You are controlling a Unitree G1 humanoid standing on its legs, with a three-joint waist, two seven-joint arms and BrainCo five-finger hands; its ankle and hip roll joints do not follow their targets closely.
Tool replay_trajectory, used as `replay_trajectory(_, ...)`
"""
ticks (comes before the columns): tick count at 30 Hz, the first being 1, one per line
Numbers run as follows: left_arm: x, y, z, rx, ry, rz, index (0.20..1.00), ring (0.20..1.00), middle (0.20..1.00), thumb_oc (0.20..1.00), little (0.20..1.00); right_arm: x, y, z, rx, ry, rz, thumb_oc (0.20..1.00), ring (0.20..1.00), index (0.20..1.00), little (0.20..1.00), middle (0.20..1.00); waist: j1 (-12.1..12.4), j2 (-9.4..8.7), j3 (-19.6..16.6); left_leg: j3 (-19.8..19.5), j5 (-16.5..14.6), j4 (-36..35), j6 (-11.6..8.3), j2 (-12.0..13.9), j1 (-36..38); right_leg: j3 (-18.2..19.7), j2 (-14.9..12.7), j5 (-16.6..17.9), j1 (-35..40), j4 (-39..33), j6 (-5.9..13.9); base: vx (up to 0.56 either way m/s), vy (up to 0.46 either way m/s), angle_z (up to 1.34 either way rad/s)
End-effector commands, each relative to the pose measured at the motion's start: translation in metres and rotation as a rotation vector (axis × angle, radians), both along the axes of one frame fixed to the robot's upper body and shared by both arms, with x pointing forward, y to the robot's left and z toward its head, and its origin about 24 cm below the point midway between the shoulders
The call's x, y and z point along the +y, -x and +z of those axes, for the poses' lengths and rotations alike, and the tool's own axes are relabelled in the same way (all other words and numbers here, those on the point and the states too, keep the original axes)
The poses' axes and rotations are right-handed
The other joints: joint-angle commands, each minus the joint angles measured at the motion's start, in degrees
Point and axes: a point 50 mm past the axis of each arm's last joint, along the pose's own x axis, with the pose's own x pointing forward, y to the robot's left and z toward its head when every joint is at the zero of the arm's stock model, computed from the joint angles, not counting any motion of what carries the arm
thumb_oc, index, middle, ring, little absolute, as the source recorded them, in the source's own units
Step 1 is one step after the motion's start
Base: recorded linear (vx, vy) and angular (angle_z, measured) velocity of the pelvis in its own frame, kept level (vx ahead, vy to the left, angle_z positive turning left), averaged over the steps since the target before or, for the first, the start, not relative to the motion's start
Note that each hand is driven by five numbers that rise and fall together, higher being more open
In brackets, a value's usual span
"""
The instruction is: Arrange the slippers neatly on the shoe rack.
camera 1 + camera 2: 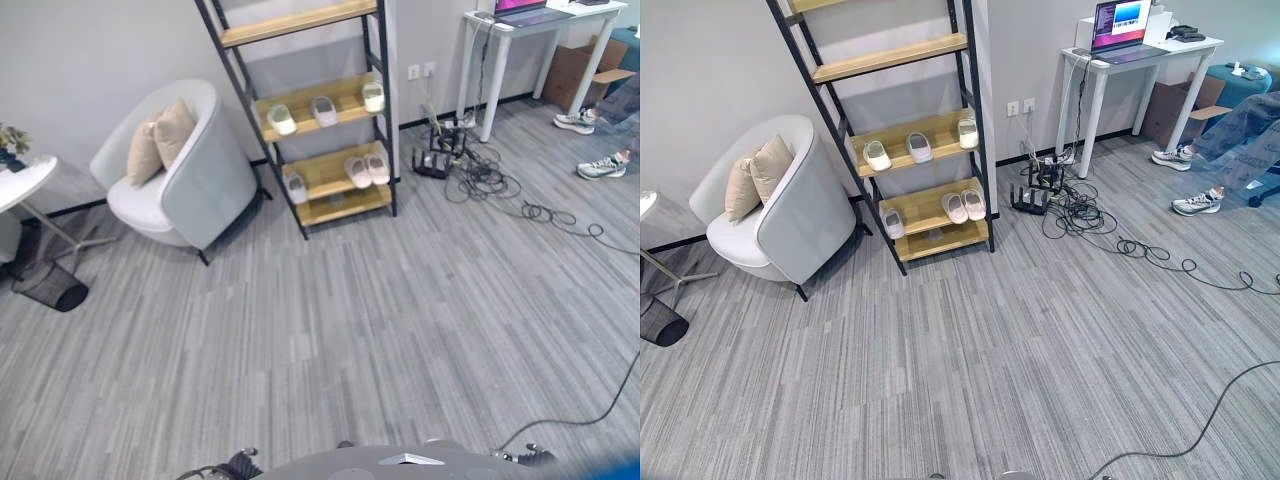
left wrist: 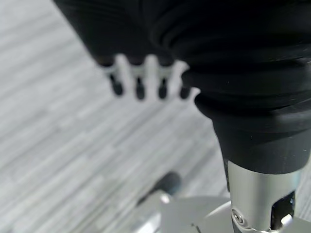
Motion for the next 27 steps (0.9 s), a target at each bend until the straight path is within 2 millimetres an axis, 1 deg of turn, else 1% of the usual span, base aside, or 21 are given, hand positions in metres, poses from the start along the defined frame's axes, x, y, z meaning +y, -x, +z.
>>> replay_trajectory(1,-0.007,-0.022,0.002,-0.056,0.013,-0.001,1.000,1.000,1.000,1.000,1.000,0.015,-0.010,-0.005,-0.006,-0.037,0.013,1.000,1.000,1.000,1.000,1.000,-0.53,-3.80,2.49,-1.88,-4.13,-2.25,-1.46,0.79,3.59,-2.22,-2.70,9.25,11.15,-22.15,7.20,0.00,0.000,0.00)
replay_trajectory(4,-0.005,-0.021,0.002,-0.050,-0.004,-0.007,1.000,1.000,1.000,1.000,1.000,0.014,-0.008,-0.005,0.001,-0.033,0.008,1.000,1.000,1.000,1.000,1.000,-0.35,-4.08,2.42,-1.96,-4.15,-2.25,-1.39,0.80,3.63,-2.29,-2.58,9.37,11.14,-22.15,7.21,0.00,-0.001,0.02)
replay_trajectory(6,-0.004,-0.022,0.003,-0.064,0.002,0.028,1.000,1.000,1.000,1.000,1.000,0.014,-0.007,-0.005,0.002,-0.037,0.000,1.000,1.000,1.000,1.000,1.000,-0.16,-4.30,2.36,-2.19,-4.13,-2.25,-1.38,0.83,3.60,-2.45,-2.46,9.38,11.20,-22.15,7.20,-0.01,-0.006,0.08)
replay_trajectory(8,-0.002,-0.019,0.002,-0.053,-0.002,0.041,1.000,1.000,1.000,1.000,1.000,0.016,-0.006,-0.006,0.000,-0.049,-0.006,1.000,1.000,1.000,1.000,1.000,0.02,-4.77,2.35,-2.27,-4.12,-2.25,-1.35,0.86,3.58,-2.52,-2.44,9.50,11.16,-22.15,7.23,0.00,-0.003,0.02)
replay_trajectory(14,-0.003,-0.012,0.000,-0.010,-0.007,0.026,1.000,1.000,1.000,1.000,1.000,0.019,-0.006,-0.007,0.011,-0.064,-0.006,1.000,1.000,1.000,1.000,1.000,0.22,-5.24,2.51,-2.40,-4.01,-2.25,-1.47,0.79,3.23,-2.59,-2.50,9.87,10.98,-22.15,7.37,0.01,-0.014,0.00)
replay_trajectory(17,-0.002,-0.009,0.000,0.001,-0.004,0.023,1.000,1.000,1.000,1.000,1.000,0.016,-0.010,-0.005,-0.009,-0.069,-0.017,1.000,1.000,1.000,1.000,1.000,0.15,-5.06,2.84,-2.36,-3.93,-2.25,-1.72,0.97,3.20,-2.65,-2.33,9.78,10.86,-22.15,7.25,0.05,-0.082,0.02)
replay_trajectory(19,-0.003,-0.012,0.001,-0.004,0.002,0.005,1.000,1.000,1.000,1.000,1.000,0.012,-0.002,-0.005,0.014,-0.067,-0.042,1.000,1.000,1.000,1.000,1.000,-0.08,-4.56,3.45,-2.48,-3.80,-2.25,-1.90,1.29,3.07,-2.58,-2.08,9.56,10.55,-22.15,7.04,0.06,-0.119,0.00)
replay_trajectory(21,-0.007,-0.013,0.000,0.012,0.001,-0.081,1.000,1.000,1.000,1.000,1.000,0.010,0.004,-0.006,0.038,-0.068,-0.049,1.000,1.000,1.000,1.000,1.000,-0.61,-4.15,4.16,-2.00,-3.74,-1.99,-2.26,1.79,3.20,-2.08,-1.91,9.34,10.43,-22.15,6.79,0.05,-0.067,0.00)
replay_trajectory(22,-0.008,-0.014,0.000,0.014,-0.006,-0.125,1.000,1.000,1.000,1.000,1.000,0.009,0.006,-0.005,0.054,-0.064,-0.036,1.000,1.000,1.000,1.000,1.000,-0.85,-4.13,4.77,-1.77,-4.56,0.51,-2.43,2.03,2.13,-1.58,-2.00,9.31,10.32,-22.15,6.52,0.02,-0.064,-0.01)
replay_trajectory(24,-0.006,-0.023,0.002,-0.005,-0.007,-0.138,1.000,1.000,1.000,1.000,1.000,0.003,0.010,-0.004,0.086,-0.048,-0.003,1.000,1.000,1.000,1.000,1.000,-0.82,-4.48,6.03,-1.06,-6.85,9.03,-3.18,1.97,-1.42,-1.43,-2.21,8.66,10.32,-21.89,5.70,-0.01,-0.078,-0.08)
replay_trajectory(25,-0.006,-0.032,0.004,-0.034,-0.006,-0.133,1.000,1.000,1.000,1.000,1.000,0.001,0.007,-0.003,0.089,-0.040,0.013,1.000,1.000,1.000,1.000,1.000,-0.44,-4.60,7.05,-1.06,-6.04,14.07,-3.88,1.78,-4.08,-1.74,-2.33,8.48,10.63,-21.86,5.32,-0.01,-0.088,-0.02)
replay_trajectory(26,-0.006,-0.043,0.006,-0.073,-0.007,-0.132,1.000,1.000,1.000,1.000,1.000,-0.002,0.004,-0.001,0.093,-0.025,0.030,1.000,1.000,1.000,1.000,1.000,0.08,-4.97,8.21,-0.81,-4.29,19.05,-4.30,1.78,-6.99,-2.29,-2.70,8.51,11.28,-21.96,4.84,-0.01,-0.072,0.16)
replay_trajectory(27,-0.005,-0.050,0.008,-0.094,-0.011,-0.135,1.000,1.000,1.000,1.000,1.000,-0.005,0.002,0.000,0.093,-0.017,0.038,1.000,1.000,1.000,1.000,1.000,0.27,-5.10,8.80,-0.66,-3.01,23.01,-4.40,1.88,-9.26,-2.88,-2.83,8.34,11.69,-22.07,4.49,0.03,-0.048,0.20)
